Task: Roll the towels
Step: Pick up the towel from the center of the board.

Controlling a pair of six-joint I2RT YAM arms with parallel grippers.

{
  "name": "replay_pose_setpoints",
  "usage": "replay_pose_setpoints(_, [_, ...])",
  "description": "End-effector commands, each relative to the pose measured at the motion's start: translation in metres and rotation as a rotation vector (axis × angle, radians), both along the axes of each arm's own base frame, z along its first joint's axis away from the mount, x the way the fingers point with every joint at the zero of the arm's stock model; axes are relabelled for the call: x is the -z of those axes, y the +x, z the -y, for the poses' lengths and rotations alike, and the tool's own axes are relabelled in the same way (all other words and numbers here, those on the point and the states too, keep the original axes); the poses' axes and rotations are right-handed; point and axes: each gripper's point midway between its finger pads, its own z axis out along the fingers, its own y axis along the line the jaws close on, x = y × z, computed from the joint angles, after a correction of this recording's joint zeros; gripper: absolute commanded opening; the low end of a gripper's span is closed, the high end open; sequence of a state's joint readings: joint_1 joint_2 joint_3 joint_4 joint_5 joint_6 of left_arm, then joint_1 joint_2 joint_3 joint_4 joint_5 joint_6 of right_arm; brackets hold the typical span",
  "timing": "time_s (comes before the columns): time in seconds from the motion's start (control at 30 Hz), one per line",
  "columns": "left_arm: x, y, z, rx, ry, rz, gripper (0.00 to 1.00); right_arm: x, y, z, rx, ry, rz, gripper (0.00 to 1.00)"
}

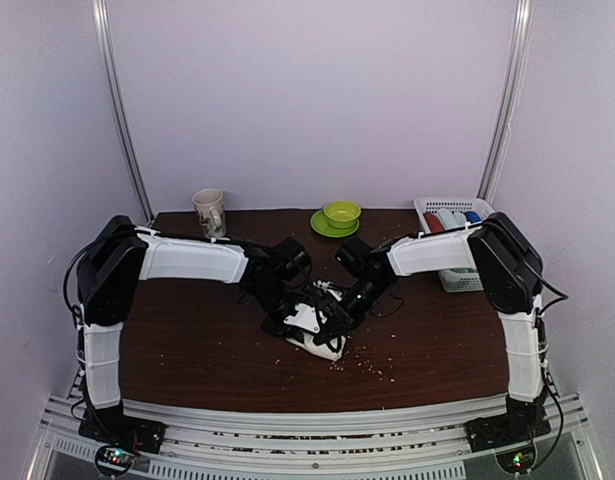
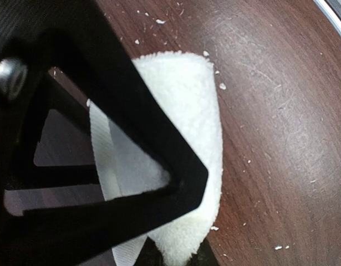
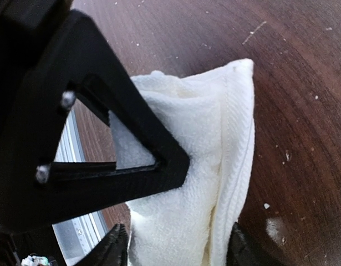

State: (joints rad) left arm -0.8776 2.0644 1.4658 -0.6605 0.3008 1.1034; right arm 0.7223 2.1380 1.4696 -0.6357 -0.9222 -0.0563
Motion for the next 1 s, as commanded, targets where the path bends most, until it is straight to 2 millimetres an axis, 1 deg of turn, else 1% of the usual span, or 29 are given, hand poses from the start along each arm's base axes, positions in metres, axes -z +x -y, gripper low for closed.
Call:
replay_pose_setpoints(0.0, [0.067,-0.023,-0.050,-0.043,0.249,-0.133,0.00,0.013,-0.008,0.001,-0.028,-0.054,-0.018,0.54])
replay_pose_setpoints(0.17, [0.065,-0.019,-0.048,-0.054,0.241,-0.117,0.00,0.016,-0.010,-0.001,-0.039,-0.055,-0.050,0.31])
replay_pose_setpoints(0.3, [0.056,-0.009,-0.039,-0.077,0.190,-0.073,0.00,0.013,-0.013,-0.005,-0.050,-0.034,-0.075,0.08])
replay_pose_setpoints(0.33, [0.052,-0.007,-0.036,-0.083,0.172,-0.059,0.03,0.013,-0.013,-0.005,-0.052,-0.030,-0.079,0.02])
replay_pose_setpoints(0.37, [0.046,-0.003,-0.033,-0.093,0.151,-0.040,0.12,0.012,-0.013,-0.005,-0.053,-0.026,-0.082,0.00])
replay_pose_setpoints(0.4, [0.039,0.000,-0.031,-0.101,0.131,-0.023,0.20,0.010,-0.014,-0.006,-0.055,-0.023,-0.080,0.00])
replay_pose_setpoints(0.47, [0.022,0.005,-0.026,-0.108,0.086,0.004,0.24,0.007,-0.009,-0.006,-0.036,-0.016,-0.069,0.00])
replay_pose_setpoints(0.5, [0.007,0.008,-0.023,-0.117,0.054,0.026,0.29,0.004,-0.005,-0.005,-0.019,-0.008,-0.063,0.00])
replay_pose_setpoints(0.57, [-0.018,0.010,-0.019,-0.126,-0.004,0.054,0.43,-0.008,0.004,-0.004,0.010,0.016,-0.033,0.00])
replay_pose_setpoints(0.63, [-0.048,0.012,-0.020,-0.139,-0.073,0.073,0.63,-0.022,0.015,-0.001,0.047,0.035,0.009,0.00])
replay_pose_setpoints(0.67, [-0.062,0.012,-0.023,-0.144,-0.104,0.080,0.75,-0.030,0.021,0.003,0.070,0.044,0.029,0.00])
replay_pose_setpoints(0.7, [-0.076,0.012,-0.026,-0.152,-0.134,0.089,0.91,-0.038,0.031,0.009,0.104,0.052,0.051,0.00])
replay_pose_setpoints(0.73, [-0.088,0.012,-0.030,-0.159,-0.159,0.097,0.97,-0.046,0.037,0.014,0.132,0.061,0.072,0.00])
replay_pose_setpoints(0.8, [-0.107,0.014,-0.042,-0.188,-0.196,0.114,0.98,-0.064,0.051,0.026,0.190,0.086,0.120,0.00])
replay_pose_setpoints(0.87, [-0.126,0.019,-0.055,-0.242,-0.235,0.131,0.98,-0.081,0.068,0.045,0.257,0.081,0.179,0.00])
replay_pose_setpoints(0.97, [-0.140,0.034,-0.081,-0.349,-0.276,0.116,0.98,-0.108,0.097,0.085,0.392,0.035,0.304,0.00])
